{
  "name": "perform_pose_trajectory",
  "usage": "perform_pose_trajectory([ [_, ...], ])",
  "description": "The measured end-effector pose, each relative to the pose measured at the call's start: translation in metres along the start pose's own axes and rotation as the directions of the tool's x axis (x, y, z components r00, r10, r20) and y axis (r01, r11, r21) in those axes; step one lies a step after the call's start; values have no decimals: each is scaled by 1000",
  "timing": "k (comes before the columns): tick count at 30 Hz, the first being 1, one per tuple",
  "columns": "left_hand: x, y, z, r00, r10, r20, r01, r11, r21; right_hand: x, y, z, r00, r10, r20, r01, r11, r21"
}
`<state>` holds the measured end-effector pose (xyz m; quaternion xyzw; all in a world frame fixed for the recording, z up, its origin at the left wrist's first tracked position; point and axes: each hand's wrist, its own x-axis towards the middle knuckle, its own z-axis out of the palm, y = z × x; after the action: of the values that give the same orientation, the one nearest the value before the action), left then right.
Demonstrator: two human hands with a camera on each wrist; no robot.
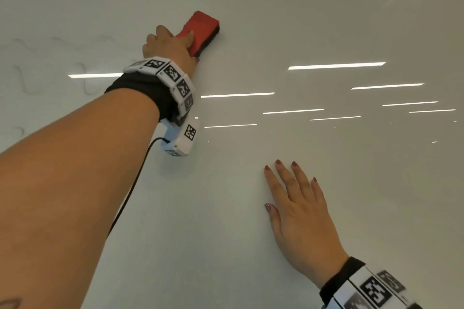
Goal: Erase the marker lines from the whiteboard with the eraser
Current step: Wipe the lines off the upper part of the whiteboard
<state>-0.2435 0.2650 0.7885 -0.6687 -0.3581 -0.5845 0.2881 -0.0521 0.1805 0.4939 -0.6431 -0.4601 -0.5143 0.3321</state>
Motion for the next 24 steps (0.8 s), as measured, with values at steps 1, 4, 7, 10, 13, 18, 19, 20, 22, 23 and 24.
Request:
perform_pose_trajectory([
  [1,0,6,1,1000,0,-2,0,1000,3,0,0,0,1000,3,-5,-3,1000,-7],
  [4,-15,26,8,997,80,0,-80,997,13,1,-4,0,1000,28,-15,-28,1000,-11],
  [7,-43,38,16,977,212,-5,-212,977,5,0,-9,1,998,54,-14,-54,999,-1],
  [10,-62,24,19,957,288,-8,-288,957,41,-2,-9,2,998,55,-12,-55,998,-3],
  [13,-55,-13,11,973,227,-44,-224,972,65,-3,-8,0,998,58,3,-58,998,-11],
  [18,-15,-74,-5,999,-20,-41,24,995,100,-3,-8,-1,999,47,15,-47,999,-27],
  [19,-7,-78,-6,998,-42,-35,46,992,114,-4,-6,-1,999,43,22,-42,999,-28],
  [20,0,-77,-7,998,-59,-32,63,990,126,-4,-5,-1,999,41,26,-41,999,-27],
  [22,9,-65,-9,996,-85,-19,87,989,123,-4,-5,-1,998,47,32,-45,998,-35],
  [23,10,-57,-9,997,-82,-8,82,991,109,-3,-6,-2,998,54,39,-53,998,-40],
  [24,6,-49,-8,999,-54,1,54,994,95,-3,-7,-3,997,65,43,-63,997,-37],
])
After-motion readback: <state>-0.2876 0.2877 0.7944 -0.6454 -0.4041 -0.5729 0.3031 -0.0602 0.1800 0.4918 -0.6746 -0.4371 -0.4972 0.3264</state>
